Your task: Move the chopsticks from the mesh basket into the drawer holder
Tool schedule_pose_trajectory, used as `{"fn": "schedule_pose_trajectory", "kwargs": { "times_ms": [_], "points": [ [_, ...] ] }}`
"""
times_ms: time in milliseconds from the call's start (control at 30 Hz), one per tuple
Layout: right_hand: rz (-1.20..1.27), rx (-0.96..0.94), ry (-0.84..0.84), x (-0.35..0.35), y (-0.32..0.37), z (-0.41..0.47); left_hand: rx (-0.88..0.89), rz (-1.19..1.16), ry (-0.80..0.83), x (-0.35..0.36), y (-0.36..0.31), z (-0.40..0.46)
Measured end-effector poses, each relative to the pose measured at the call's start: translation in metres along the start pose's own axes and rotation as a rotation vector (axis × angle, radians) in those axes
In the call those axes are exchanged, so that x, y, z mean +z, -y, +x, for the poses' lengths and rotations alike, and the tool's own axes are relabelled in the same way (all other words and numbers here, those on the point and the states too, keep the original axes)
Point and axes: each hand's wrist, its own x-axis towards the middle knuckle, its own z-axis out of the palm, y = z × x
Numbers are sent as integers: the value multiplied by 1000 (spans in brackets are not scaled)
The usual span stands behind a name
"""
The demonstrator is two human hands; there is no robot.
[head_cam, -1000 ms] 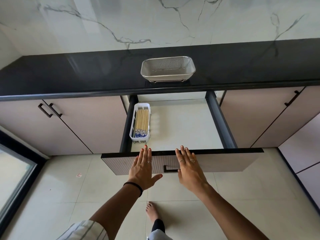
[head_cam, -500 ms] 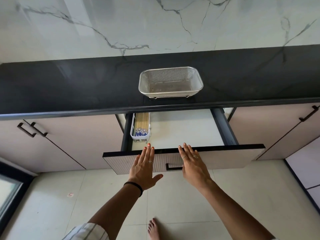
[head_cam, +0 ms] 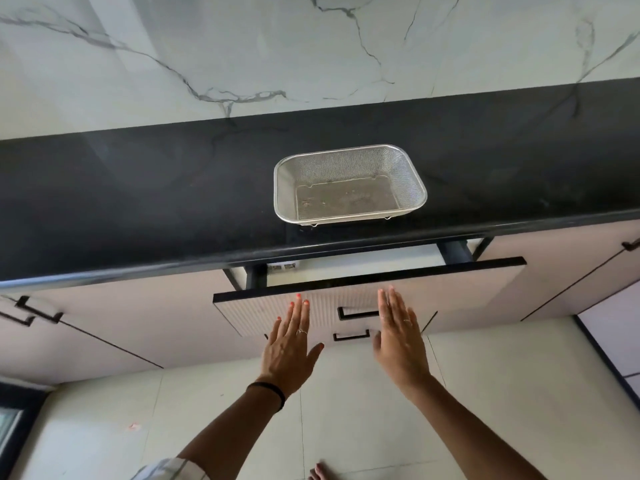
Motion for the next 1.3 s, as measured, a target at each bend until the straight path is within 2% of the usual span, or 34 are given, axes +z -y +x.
{"fn": "schedule_pose_trajectory", "kwargs": {
  "times_ms": [167,267,367,767,1133,1233,1300],
  "points": [
    [110,218,80,3,-4,32,-261,-475,-11,-7,-25,36],
    [254,257,133,-4,-5,68,-332,-710,-21,-18,-31,71],
    [311,225,156,-4,-5,96,-374,-806,-23,-22,-34,92],
    [207,180,173,17,-6,130,-443,-713,-59,-15,-33,132],
    [349,135,123,-11,-8,119,-450,-580,99,-37,-30,118],
    [423,56,140,-18,-6,110,-452,-572,211,-39,-36,114],
    [478,-42,65,-36,13,87,-400,-480,260,-53,-42,90]
  ]
}}
